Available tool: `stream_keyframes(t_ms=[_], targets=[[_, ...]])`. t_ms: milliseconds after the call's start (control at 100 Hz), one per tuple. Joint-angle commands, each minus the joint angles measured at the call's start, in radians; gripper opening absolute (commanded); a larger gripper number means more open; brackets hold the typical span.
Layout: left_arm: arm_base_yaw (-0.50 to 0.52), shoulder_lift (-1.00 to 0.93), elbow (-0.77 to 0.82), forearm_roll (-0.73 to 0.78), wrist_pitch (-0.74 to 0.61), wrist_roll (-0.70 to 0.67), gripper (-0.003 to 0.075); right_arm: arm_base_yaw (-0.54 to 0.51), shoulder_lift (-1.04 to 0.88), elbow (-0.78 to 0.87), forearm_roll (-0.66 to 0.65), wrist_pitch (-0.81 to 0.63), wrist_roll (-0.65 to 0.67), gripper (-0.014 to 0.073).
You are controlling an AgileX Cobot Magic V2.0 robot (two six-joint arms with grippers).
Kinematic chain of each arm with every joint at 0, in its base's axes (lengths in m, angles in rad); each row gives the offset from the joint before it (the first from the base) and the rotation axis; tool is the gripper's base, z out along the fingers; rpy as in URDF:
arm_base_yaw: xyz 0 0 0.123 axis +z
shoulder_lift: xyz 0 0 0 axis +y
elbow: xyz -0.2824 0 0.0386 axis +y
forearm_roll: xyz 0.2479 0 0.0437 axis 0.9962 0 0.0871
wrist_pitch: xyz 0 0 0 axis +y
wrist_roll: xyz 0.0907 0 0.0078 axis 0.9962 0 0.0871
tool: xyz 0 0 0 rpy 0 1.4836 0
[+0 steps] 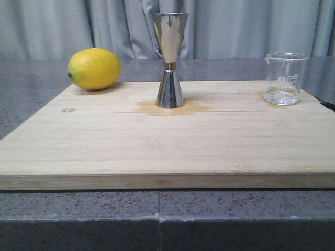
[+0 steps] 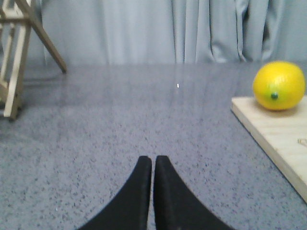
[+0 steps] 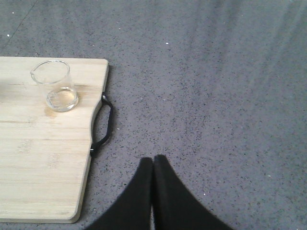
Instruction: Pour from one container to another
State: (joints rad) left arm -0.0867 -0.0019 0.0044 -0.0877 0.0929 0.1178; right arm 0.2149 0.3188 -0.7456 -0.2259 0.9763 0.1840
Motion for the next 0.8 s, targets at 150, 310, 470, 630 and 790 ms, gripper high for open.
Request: stream_keyframes(t_ms=[150, 310, 470, 630, 790], targets=[[0.003, -0.026, 0.029, 0.041, -0.115, 0.001, -0.0019, -0.005, 0.012, -0.022, -0.029, -0.066, -0.008, -0.0072], [0.003, -0.026, 0.029, 0.041, -0.115, 0.001, -0.0019, -0.005, 0.012, -0.022, -0.029, -0.063, -0.008, -0.0072], [0.003, -0.026, 0.029, 0.041, -0.115, 0.001, -0.0019, -0.005, 0.012, -0.022, -0.029, -0.063, -0.008, -0.0072], [0.027, -0.026, 0.029, 0.041, -0.115, 0.001, -0.0019, -0.005, 0.012, -0.022, -0.029, -0.063, -0.008, -0.0072], [0.048, -0.026, 0.029, 0.041, -0.115, 0.001, -0.0019, -0.005, 0.012, -0.022, -0.029, -0.063, -0.008, -0.0072]])
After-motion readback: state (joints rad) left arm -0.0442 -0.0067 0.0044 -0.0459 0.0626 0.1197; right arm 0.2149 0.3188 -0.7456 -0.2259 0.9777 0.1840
